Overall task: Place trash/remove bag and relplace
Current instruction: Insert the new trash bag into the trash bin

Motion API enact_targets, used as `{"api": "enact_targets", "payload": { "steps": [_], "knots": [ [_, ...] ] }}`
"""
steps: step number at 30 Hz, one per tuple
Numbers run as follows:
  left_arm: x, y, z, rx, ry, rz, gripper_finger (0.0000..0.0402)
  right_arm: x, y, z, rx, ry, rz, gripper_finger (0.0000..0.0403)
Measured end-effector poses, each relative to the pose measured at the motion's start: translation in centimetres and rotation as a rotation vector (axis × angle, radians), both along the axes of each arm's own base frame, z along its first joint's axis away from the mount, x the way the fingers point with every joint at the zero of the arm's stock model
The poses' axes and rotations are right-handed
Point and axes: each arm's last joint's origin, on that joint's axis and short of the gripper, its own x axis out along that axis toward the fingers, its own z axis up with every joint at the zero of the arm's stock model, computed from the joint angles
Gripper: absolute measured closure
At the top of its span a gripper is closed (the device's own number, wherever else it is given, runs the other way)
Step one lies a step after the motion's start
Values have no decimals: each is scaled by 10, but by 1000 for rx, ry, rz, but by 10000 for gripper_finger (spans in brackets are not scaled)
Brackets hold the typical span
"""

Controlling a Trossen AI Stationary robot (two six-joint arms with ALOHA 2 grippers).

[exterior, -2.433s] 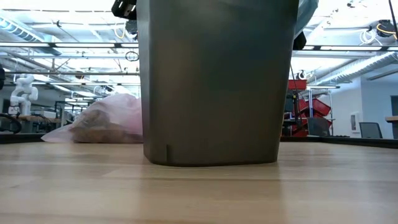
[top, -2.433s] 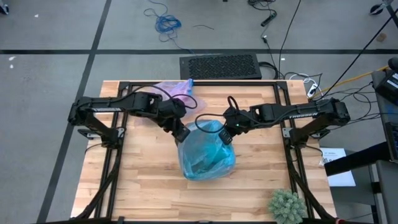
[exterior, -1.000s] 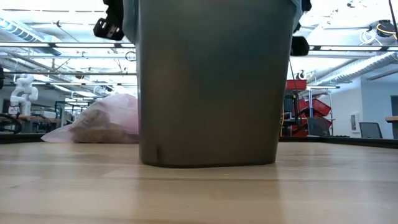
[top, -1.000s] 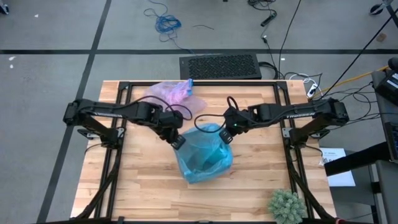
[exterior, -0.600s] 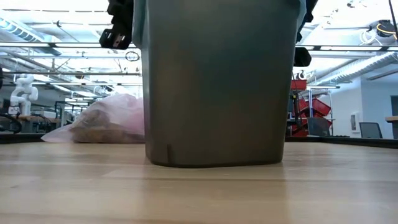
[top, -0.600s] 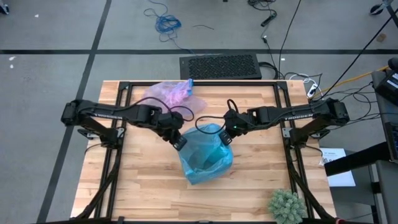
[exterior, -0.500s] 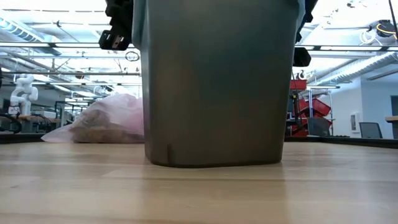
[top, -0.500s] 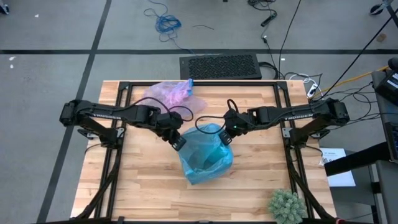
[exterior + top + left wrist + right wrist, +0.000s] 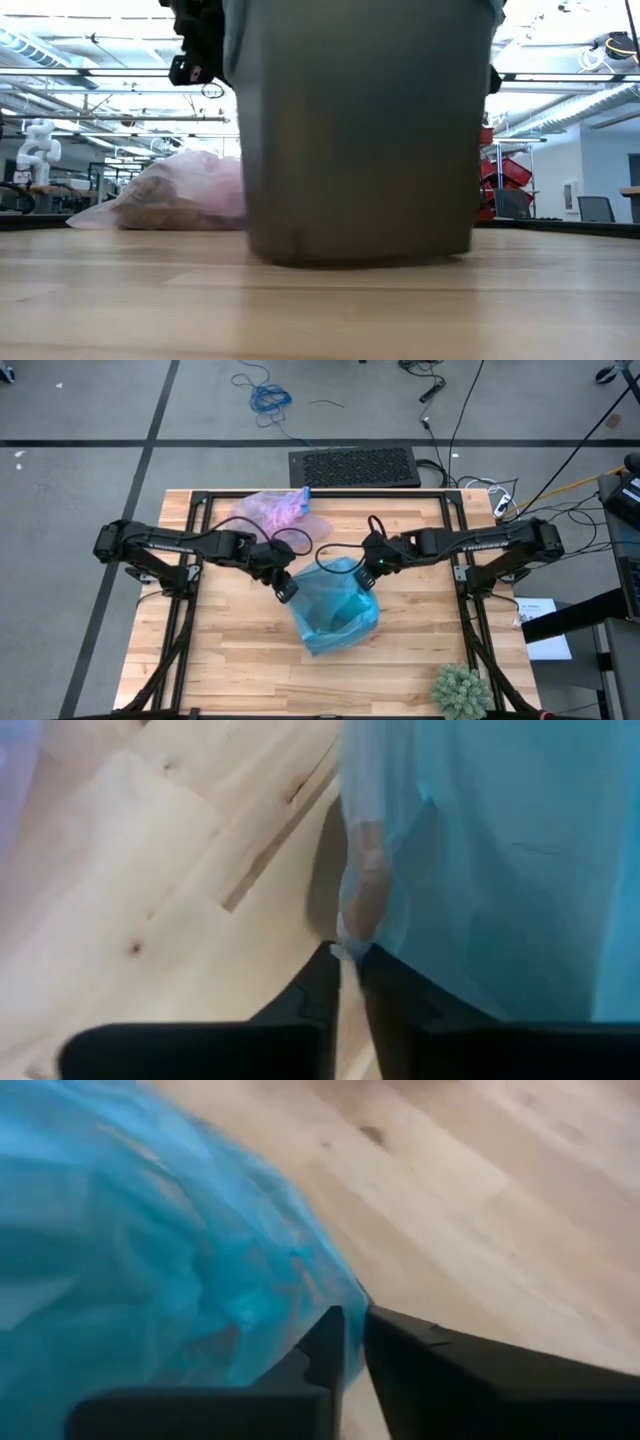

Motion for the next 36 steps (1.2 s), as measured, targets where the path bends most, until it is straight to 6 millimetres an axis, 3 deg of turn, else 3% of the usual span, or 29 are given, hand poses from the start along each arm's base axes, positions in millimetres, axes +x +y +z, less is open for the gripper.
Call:
{"api": "enact_targets", "payload": {
  "steps": [11,22,26,31,36],
  "knots": [
    [-3,1,-2,37,20,-75,238,-12,-2,37,-115,95,74,263],
    [-3,1,-2,50,20,-87,220,-16,-3,39,-115,118,50,248],
    [-7,2,1,48,26,-80,243,-26,-3,50,-121,74,43,249],
    [-25,8,21,50,-27,-63,313,-48,-3,79,-114,30,37,249],
    [-40,14,59,25,-308,-145,392,-63,1,121,-44,-65,85,249]
  ]
}}
